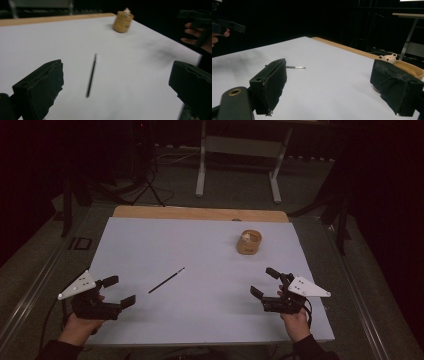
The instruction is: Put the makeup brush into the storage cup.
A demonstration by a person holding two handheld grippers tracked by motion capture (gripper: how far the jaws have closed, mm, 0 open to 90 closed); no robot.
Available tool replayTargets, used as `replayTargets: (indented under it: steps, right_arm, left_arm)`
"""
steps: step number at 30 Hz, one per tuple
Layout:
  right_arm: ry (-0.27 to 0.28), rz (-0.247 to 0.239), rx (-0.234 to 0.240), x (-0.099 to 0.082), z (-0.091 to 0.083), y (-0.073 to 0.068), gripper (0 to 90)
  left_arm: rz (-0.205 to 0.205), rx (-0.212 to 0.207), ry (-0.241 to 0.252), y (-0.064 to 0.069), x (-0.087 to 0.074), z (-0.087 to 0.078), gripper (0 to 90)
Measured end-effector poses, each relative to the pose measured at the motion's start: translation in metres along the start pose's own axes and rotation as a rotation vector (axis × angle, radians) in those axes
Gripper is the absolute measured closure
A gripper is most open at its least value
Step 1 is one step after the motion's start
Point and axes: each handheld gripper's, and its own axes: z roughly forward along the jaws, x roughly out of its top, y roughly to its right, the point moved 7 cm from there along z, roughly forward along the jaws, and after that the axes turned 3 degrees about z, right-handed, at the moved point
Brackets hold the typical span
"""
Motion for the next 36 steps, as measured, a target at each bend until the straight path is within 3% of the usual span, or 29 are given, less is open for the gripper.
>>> replayTargets:
  steps: [7, 14, 17, 18, 26, 32, 36]
  right_arm:
    - [0.001, -0.002, -0.001, 0.0, 0.0, 0.0, 13.5]
    - [-0.004, 0.0, 0.0, 0.0, 0.0, 0.0, 13.5]
    - [-0.004, 0.001, 0.001, 0.0, 0.0, 0.0, 13.5]
    - [-0.004, 0.001, 0.001, 0.0, 0.0, 0.0, 13.5]
    - [-0.004, 0.0, 0.003, 0.0, 0.0, 0.0, 13.5]
    - [-0.002, 0.004, 0.006, 0.0, 0.0, 0.0, 13.6]
    - [-0.003, 0.001, 0.006, 0.0, 0.0, 0.0, 13.6]
  left_arm:
    - [0.037, -0.025, -0.096, -0.002, 0.018, 0.013, 0.2]
    - [0.081, -0.042, -0.236, -0.003, 0.03, 0.041, 0.3]
    - [0.086, -0.041, -0.25, -0.003, 0.031, 0.043, 0.4]
    - [0.102, -0.043, -0.288, -0.003, 0.033, 0.053, 0.4]
    - [0.147, -0.052, -0.426, -0.004, 0.031, 0.077, 0.5]
    - [0.119, -0.034, -0.499, -0.004, 0.029, 0.091, 2.1]
    - [0.14, -0.031, -0.569, -0.004, 0.026, 0.098, 2.7]
